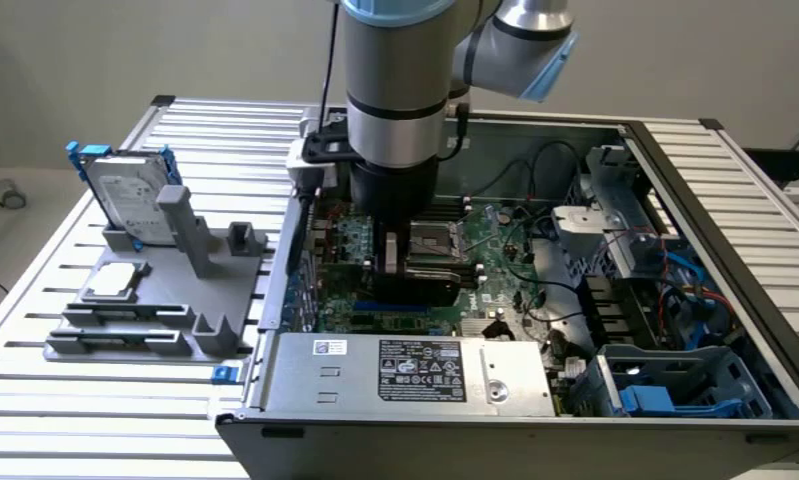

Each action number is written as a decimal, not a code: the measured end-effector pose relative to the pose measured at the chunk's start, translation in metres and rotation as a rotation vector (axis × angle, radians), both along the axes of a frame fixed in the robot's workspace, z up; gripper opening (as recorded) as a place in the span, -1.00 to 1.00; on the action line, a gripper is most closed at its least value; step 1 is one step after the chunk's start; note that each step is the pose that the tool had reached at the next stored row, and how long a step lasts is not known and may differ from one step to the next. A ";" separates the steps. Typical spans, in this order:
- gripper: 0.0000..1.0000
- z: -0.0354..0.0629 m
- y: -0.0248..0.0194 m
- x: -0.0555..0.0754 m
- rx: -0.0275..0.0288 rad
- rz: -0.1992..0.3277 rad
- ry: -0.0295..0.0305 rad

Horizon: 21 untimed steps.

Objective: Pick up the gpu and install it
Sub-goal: 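Insert the gpu into the slot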

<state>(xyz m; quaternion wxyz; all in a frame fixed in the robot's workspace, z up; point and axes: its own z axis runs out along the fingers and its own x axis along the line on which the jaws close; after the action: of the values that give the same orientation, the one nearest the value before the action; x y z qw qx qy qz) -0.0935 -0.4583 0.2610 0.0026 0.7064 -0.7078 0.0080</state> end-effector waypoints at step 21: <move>-0.47 -0.0077 0.0001 -0.002 0.0133 0.014 0.0009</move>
<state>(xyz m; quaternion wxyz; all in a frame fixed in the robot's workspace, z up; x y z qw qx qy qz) -0.0956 -0.4582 0.2533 -0.0018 0.7113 -0.7028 0.0030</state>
